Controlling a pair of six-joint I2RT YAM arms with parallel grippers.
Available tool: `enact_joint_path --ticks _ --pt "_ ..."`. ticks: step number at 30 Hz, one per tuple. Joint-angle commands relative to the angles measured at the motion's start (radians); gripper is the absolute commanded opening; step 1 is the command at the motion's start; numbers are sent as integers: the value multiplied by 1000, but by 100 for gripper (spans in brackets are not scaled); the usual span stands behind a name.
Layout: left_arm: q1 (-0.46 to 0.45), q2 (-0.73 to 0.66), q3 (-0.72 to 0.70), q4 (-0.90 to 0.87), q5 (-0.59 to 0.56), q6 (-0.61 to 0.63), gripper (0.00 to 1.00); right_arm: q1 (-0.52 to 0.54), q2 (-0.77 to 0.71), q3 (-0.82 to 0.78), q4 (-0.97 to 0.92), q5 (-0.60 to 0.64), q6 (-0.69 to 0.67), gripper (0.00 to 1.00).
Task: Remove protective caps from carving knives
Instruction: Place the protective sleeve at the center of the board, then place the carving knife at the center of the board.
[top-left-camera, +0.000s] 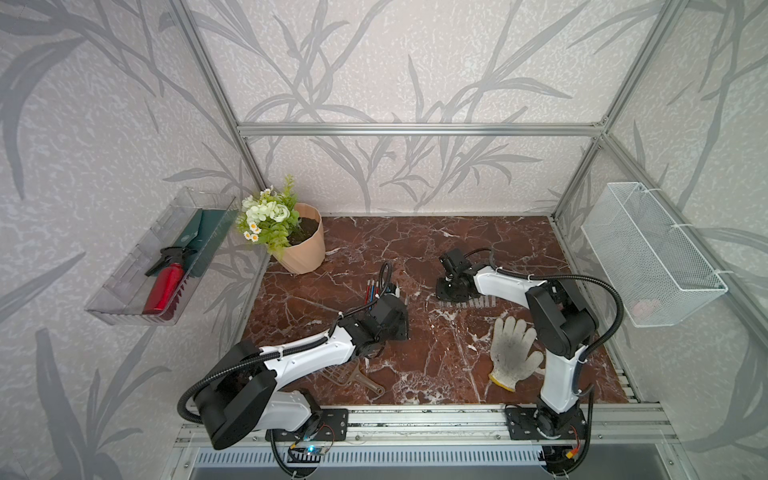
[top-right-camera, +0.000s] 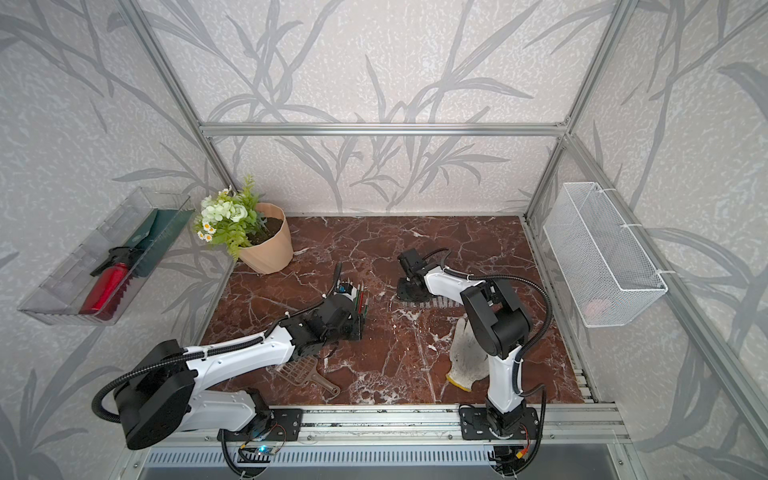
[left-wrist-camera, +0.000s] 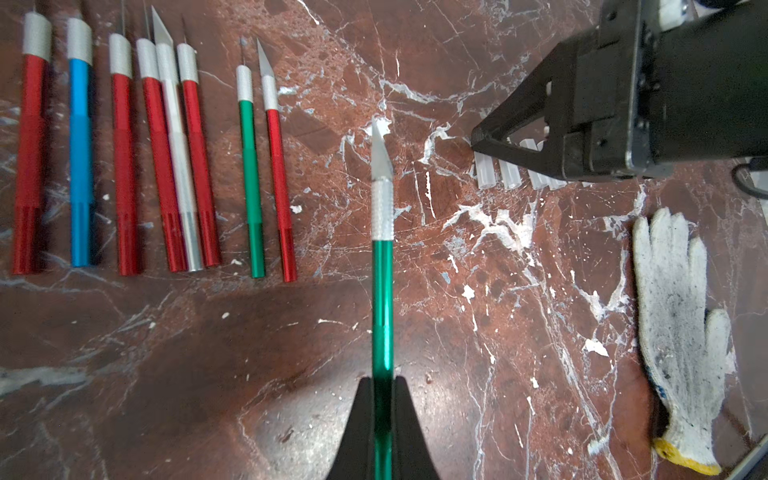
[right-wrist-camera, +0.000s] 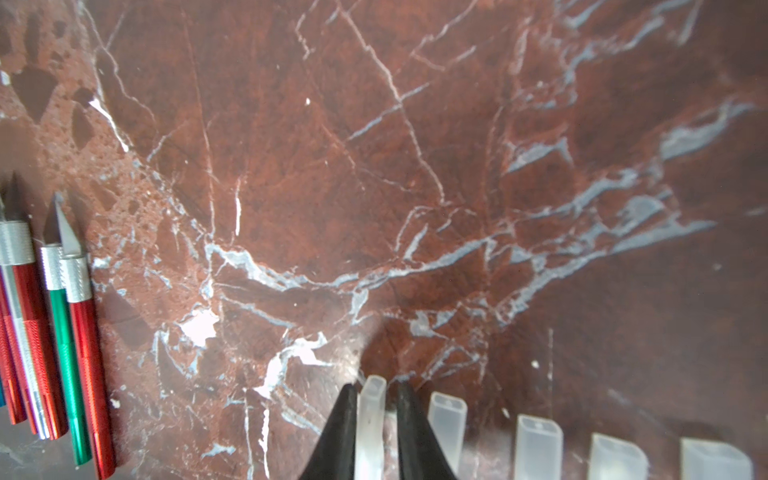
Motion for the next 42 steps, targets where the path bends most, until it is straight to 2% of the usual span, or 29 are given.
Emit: enact_joint_path --ticks 1,14,24,33,42 --pt "7 -15 14 -9 -5 1 0 4 -23 29 -30 13 -20 21" --pt "21 20 58 -11 -4 -2 0 17 -138 -13 -43 15 -69 21" --pt "32 85 105 0 -27 -21 0 23 -367 -174 17 -59 -157 33" --pt "43 166 165 10 -56 5 0 22 -606 -324 58 -237 -243 57" --pt "68 259 227 -14 -92 7 0 22 -802 -427 63 -321 -264 100"
